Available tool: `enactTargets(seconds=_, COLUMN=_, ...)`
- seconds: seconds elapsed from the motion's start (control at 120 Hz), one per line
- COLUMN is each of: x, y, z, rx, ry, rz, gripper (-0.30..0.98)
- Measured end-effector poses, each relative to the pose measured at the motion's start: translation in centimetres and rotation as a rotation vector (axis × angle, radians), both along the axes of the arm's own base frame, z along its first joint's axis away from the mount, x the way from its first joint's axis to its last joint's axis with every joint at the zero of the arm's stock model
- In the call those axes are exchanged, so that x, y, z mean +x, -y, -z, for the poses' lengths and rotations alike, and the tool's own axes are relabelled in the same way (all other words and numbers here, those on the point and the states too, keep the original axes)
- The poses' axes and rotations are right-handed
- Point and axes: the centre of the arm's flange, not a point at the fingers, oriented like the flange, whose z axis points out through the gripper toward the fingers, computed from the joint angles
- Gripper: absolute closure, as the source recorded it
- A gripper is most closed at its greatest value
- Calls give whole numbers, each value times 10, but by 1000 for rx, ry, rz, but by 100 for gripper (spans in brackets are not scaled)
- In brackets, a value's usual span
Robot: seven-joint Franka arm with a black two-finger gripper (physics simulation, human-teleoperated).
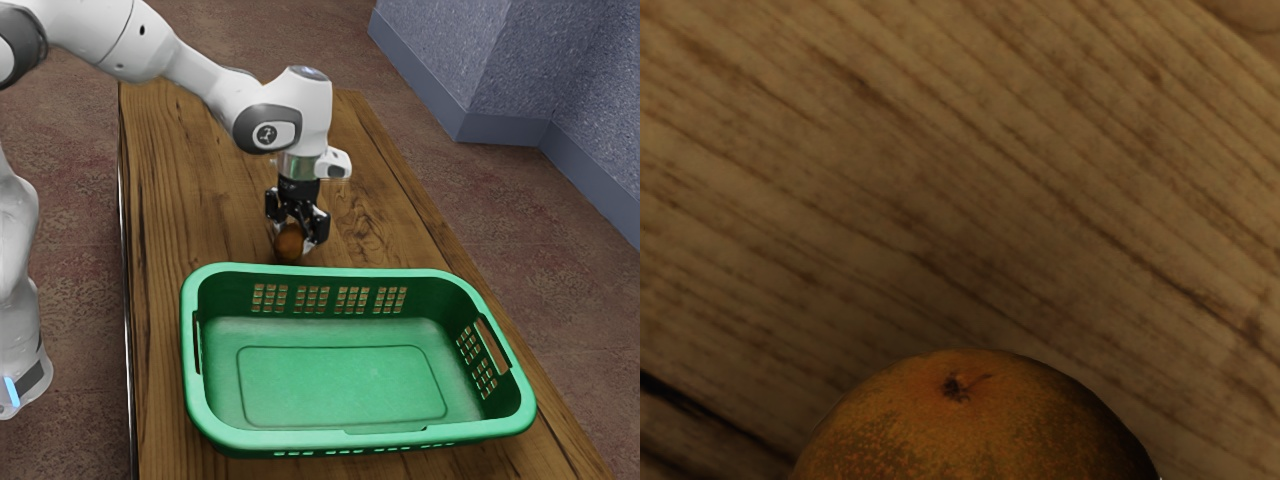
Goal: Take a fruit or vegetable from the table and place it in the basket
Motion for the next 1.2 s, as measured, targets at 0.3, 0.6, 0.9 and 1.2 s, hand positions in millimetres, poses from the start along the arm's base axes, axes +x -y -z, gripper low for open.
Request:
enactTargets(seconds=0.3, x=25, y=113, z=-150, rx=45, ry=293, rz=178, gripper=39)
enactTargets(seconds=0.6, x=-20, y=275, z=-159, rx=44, ry=314, rz=361, gripper=40)
enactTargets(seconds=0.9, x=-26, y=293, z=-152, rx=7, ry=287, rz=286, gripper=10)
enactTargets(seconds=1.2, x=64, y=120, z=-254, rx=-195, ry=225, rz=-397, gripper=1)
